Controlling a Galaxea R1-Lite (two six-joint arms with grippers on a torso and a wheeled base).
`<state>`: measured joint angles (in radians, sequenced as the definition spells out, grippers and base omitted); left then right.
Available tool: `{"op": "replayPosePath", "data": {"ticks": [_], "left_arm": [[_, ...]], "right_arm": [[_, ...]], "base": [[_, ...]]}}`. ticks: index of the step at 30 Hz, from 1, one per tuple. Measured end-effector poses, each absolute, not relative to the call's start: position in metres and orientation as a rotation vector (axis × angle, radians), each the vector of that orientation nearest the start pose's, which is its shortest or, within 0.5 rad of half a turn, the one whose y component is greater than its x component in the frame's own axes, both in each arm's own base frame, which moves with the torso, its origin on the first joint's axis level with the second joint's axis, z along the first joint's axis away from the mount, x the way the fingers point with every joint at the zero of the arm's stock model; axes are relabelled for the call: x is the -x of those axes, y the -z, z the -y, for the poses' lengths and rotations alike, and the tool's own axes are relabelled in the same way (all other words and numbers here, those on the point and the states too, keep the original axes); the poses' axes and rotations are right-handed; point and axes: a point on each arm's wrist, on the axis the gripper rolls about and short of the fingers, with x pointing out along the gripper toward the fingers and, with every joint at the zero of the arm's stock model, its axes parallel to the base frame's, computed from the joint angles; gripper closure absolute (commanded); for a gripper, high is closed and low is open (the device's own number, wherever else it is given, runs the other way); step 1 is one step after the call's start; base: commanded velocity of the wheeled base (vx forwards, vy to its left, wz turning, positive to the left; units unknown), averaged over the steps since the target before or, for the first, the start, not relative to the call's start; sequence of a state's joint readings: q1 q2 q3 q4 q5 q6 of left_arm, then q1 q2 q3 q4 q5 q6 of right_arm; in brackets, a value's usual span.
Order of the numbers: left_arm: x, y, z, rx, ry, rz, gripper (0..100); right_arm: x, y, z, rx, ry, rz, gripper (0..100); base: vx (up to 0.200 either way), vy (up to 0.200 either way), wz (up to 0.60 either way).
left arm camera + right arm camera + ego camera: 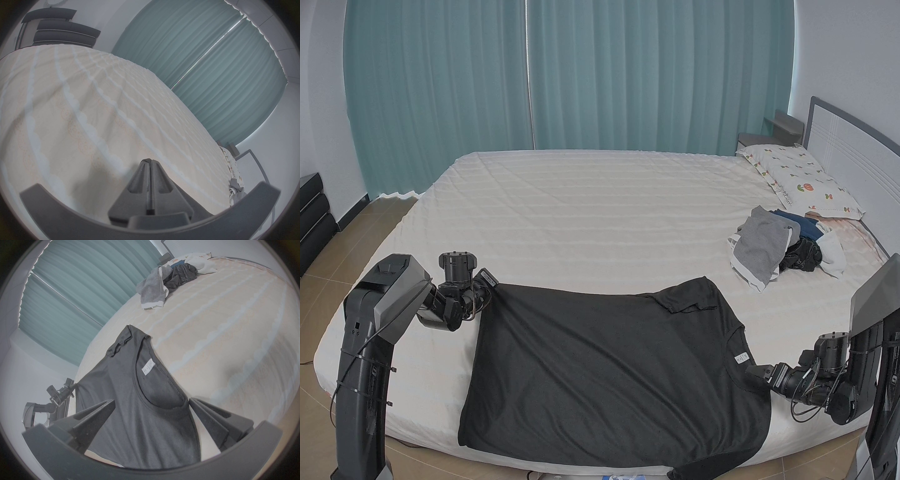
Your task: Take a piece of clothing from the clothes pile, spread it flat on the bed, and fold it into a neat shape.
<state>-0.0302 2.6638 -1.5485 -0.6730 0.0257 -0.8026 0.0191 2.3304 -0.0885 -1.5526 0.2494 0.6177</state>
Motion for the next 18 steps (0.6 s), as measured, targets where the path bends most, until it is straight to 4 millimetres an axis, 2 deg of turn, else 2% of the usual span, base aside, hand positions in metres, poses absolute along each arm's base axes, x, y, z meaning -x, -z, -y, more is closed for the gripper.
{"op": "replayPosePath", "data": {"ticks": [5, 10, 16, 18], "left_arm": [[-0.502, 0.033, 0.016, 0.776, -0.172, -0.437, 0], [-0.501, 0.034, 0.017, 0.779, -0.173, -0.45, 0], [-0.497, 0.035, 0.017, 0.811, -0.178, -0.468, 0], [-0.494, 0.034, 0.017, 0.835, -0.173, -0.48, 0]], "right_arm": [[-0.247, 0.021, -0.011, -0.728, -0.041, -0.678, 0], [-0.269, 0.009, -0.017, -0.727, -0.079, -0.579, 0], [-0.305, 0.003, -0.037, -0.689, -0.057, -0.57, 0], [-0.323, -0.001, -0.047, -0.676, -0.048, -0.562, 0]], "base": [[0.0, 0.0, 0.0], [0.0, 0.0, 0.0], [0.0, 0.0, 0.0], [0.0, 0.0, 0.0]]}}
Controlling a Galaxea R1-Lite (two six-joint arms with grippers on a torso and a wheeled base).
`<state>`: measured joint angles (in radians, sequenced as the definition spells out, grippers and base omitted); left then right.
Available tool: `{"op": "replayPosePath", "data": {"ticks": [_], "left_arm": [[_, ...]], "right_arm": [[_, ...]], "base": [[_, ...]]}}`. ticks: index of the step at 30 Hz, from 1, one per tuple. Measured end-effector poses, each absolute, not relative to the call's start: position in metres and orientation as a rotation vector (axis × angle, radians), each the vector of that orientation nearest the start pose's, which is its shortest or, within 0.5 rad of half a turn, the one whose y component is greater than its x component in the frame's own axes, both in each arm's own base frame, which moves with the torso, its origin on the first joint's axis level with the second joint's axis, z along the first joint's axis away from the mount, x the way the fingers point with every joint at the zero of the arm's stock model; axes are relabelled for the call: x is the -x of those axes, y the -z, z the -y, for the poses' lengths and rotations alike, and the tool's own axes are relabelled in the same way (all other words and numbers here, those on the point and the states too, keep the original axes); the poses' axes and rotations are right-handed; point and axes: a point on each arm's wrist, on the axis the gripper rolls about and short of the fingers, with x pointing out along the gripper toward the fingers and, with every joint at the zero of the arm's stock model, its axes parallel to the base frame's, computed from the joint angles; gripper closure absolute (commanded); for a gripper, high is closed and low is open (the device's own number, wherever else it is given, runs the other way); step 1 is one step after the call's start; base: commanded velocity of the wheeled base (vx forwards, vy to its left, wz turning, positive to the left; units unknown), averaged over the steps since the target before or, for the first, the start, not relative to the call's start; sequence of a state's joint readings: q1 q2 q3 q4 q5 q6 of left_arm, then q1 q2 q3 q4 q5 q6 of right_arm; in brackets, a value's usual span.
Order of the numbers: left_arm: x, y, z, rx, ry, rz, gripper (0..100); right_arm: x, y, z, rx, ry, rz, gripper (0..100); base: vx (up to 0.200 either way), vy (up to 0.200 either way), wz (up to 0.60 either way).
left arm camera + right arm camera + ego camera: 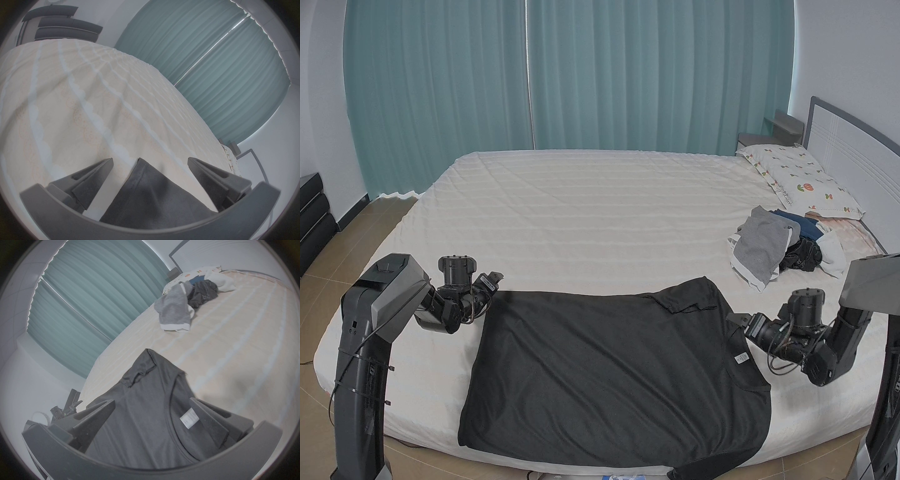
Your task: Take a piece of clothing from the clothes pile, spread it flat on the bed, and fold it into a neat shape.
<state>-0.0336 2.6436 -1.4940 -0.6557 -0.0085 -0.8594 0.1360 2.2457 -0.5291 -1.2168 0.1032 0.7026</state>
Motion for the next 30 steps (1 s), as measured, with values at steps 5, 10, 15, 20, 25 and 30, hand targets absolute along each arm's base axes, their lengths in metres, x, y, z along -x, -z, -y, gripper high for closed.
{"op": "replayPosePath", "data": {"ticks": [5, 10, 15, 20, 25, 30], "left_arm": [[-0.485, 0.028, 0.016, 0.898, -0.132, -0.523, 0], [-0.478, 0.02, 0.013, 0.95, -0.098, -0.545, 0], [-0.471, 0.014, 0.013, 0.969, -0.074, -0.542, 0], [-0.468, 0.011, 0.013, 0.974, -0.066, -0.542, 0], [-0.467, 0.008, 0.013, 0.972, -0.064, -0.539, 0], [-0.467, 0.007, 0.013, 0.971, -0.063, -0.537, 0]], "right_arm": [[-0.362, -0.016, -0.07, -0.653, -0.051, -0.55, 0], [-0.398, -0.026, -0.096, -0.631, -0.057, -0.546, 0], [-0.422, -0.012, -0.118, -0.602, -0.039, -0.582, 0], [-0.439, 0.006, -0.122, -0.596, -0.022, -0.589, 0], [-0.454, 0.023, -0.117, -0.597, 0.011, -0.602, 0], [-0.469, 0.033, -0.115, -0.593, 0.048, -0.588, 0]], "base": [[0.0, 0.0, 0.0], [0.0, 0.0, 0.0], [0.0, 0.0, 0.0], [0.0, 0.0, 0.0], [0.0, 0.0, 0.0], [0.0, 0.0, 0.0]]}}
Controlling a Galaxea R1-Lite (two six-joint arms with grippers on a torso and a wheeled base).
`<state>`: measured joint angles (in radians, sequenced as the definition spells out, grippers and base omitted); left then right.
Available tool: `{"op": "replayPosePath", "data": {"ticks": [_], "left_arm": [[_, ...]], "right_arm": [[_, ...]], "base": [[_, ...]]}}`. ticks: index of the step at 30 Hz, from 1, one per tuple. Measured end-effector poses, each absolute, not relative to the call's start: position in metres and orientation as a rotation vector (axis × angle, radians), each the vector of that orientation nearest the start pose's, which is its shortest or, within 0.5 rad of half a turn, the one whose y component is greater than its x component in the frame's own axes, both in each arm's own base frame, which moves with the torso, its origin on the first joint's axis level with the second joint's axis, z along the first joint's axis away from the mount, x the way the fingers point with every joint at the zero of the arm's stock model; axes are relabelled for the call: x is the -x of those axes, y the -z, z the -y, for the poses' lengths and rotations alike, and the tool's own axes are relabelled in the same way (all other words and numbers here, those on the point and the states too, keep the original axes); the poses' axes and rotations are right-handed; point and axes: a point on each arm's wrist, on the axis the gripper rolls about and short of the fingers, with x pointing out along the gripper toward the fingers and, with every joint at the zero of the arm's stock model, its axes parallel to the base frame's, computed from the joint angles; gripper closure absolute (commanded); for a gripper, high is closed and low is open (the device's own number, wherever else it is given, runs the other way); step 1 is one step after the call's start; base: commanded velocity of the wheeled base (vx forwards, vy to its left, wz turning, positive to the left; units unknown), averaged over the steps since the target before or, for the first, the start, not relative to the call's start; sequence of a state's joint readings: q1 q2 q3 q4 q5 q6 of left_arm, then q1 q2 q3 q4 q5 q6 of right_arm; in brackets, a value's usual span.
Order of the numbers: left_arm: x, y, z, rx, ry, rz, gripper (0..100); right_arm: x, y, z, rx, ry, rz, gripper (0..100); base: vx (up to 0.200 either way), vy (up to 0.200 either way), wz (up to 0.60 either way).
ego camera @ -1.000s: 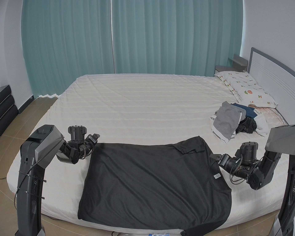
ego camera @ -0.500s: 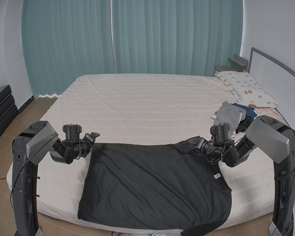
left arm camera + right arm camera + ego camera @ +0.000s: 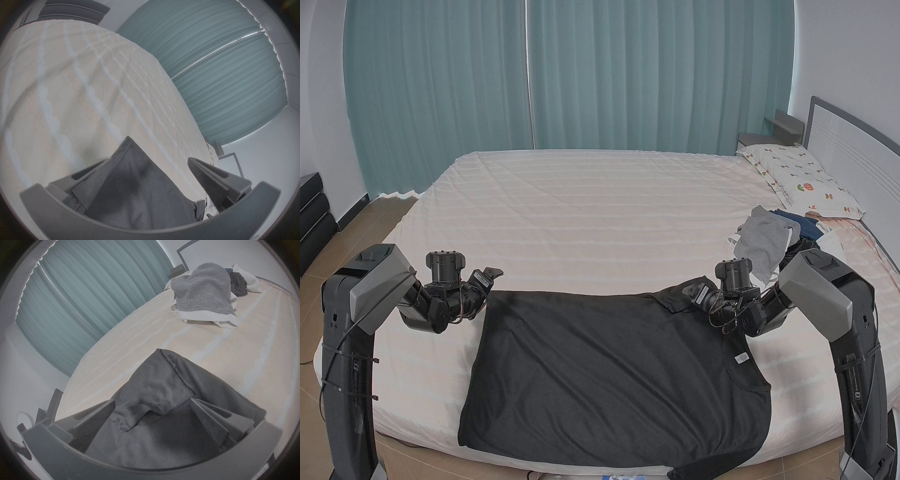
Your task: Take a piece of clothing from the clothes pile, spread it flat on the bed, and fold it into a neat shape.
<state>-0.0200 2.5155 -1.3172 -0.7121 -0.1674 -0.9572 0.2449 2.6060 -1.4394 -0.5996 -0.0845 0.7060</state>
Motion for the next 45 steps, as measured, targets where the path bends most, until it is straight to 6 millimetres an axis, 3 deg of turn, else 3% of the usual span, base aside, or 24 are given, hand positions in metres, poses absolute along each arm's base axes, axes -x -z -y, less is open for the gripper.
{"op": "replayPosePath", "data": {"ticks": [5, 6, 16, 28, 35, 36, 45], "left_arm": [[-0.467, 0.007, 0.013, 0.97, -0.062, -0.535, 0], [-0.467, 0.007, 0.013, 0.97, -0.062, -0.535, 0], [-0.468, 0.006, 0.013, 0.97, -0.061, -0.533, 0], [-0.468, 0.006, 0.013, 0.97, -0.061, -0.533, 0], [-0.468, 0.006, 0.013, 0.97, -0.061, -0.534, 0], [-0.468, 0.006, 0.013, 0.97, -0.061, -0.535, 0], [-0.467, 0.007, 0.014, 0.97, -0.061, -0.536, 0]], "right_arm": [[-0.48, 0.041, -0.116, -0.586, 0.074, -0.593, 0], [-0.482, 0.042, -0.116, -0.586, 0.075, -0.59, 100], [-0.496, 0.03, -0.119, -0.602, 0.047, -0.48, 100], [-0.53, -0.021, -0.117, -0.615, 0.008, -0.296, 100], [-0.543, -0.002, -0.12, -0.595, 0.033, -0.259, 100], [-0.543, 0.001, -0.121, -0.594, 0.033, -0.26, 0], [-0.545, 0.006, -0.123, -0.602, 0.008, -0.211, 0]], "base": [[0.0, 0.0, 0.0], [0.0, 0.0, 0.0], [0.0, 0.0, 0.0], [0.0, 0.0, 0.0], [0.0, 0.0, 0.0], [0.0, 0.0, 0.0], [0.0, 0.0, 0.0]]}}
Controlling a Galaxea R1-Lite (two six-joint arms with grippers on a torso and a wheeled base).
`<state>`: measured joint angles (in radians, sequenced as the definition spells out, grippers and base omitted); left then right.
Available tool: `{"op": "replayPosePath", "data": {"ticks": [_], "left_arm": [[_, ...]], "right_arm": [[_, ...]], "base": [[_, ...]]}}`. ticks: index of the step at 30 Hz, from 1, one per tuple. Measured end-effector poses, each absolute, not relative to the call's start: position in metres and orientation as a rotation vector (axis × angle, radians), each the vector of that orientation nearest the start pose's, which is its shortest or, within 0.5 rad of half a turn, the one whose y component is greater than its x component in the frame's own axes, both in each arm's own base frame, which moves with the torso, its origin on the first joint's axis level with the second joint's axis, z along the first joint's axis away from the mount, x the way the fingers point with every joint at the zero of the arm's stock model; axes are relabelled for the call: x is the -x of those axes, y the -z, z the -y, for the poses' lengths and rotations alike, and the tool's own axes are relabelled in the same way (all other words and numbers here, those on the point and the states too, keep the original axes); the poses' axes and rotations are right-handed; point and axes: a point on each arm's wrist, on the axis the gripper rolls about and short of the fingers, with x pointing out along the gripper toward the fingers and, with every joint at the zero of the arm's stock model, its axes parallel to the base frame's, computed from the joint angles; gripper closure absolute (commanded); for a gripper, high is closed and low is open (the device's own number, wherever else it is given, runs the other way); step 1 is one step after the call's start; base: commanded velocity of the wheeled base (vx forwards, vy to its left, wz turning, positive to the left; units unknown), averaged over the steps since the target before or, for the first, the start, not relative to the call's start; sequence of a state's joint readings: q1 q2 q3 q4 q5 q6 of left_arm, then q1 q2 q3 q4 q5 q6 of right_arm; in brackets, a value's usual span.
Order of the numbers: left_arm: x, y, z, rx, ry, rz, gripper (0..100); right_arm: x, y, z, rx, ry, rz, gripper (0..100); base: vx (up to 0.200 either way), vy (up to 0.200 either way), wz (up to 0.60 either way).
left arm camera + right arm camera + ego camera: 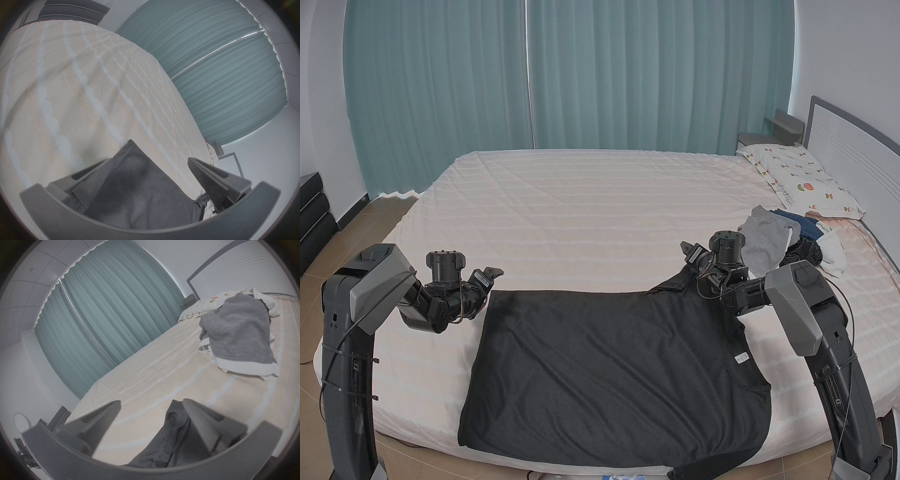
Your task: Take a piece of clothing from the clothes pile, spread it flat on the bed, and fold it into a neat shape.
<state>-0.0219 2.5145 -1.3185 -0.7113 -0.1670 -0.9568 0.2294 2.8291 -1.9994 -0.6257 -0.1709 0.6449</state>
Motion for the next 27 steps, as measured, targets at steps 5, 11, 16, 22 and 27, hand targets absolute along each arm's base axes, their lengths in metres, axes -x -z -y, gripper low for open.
{"op": "replayPosePath", "data": {"ticks": [5, 11, 16, 22, 27], "left_arm": [[-0.467, 0.007, 0.013, 0.97, -0.063, -0.537, 0], [-0.467, 0.007, 0.014, 0.97, -0.061, -0.538, 0], [-0.467, 0.007, 0.014, 0.97, -0.062, -0.537, 0], [-0.467, 0.006, 0.014, 0.97, -0.062, -0.537, 0], [-0.467, 0.006, 0.014, 0.97, -0.061, -0.537, 0]], "right_arm": [[-0.545, -0.001, -0.124, -0.601, 0.015, -0.213, 0], [-0.538, 0.004, -0.126, -0.578, 0.041, -0.306, 0], [-0.523, 0.018, -0.135, -0.543, 0.045, -0.454, 0], [-0.513, 0.019, -0.146, -0.537, 0.023, -0.537, 0], [-0.511, 0.024, -0.153, -0.533, 0.011, -0.544, 0]], "base": [[0.0, 0.0, 0.0], [0.0, 0.0, 0.0], [0.0, 0.0, 0.0], [0.0, 0.0, 0.0], [0.0, 0.0, 0.0]]}}
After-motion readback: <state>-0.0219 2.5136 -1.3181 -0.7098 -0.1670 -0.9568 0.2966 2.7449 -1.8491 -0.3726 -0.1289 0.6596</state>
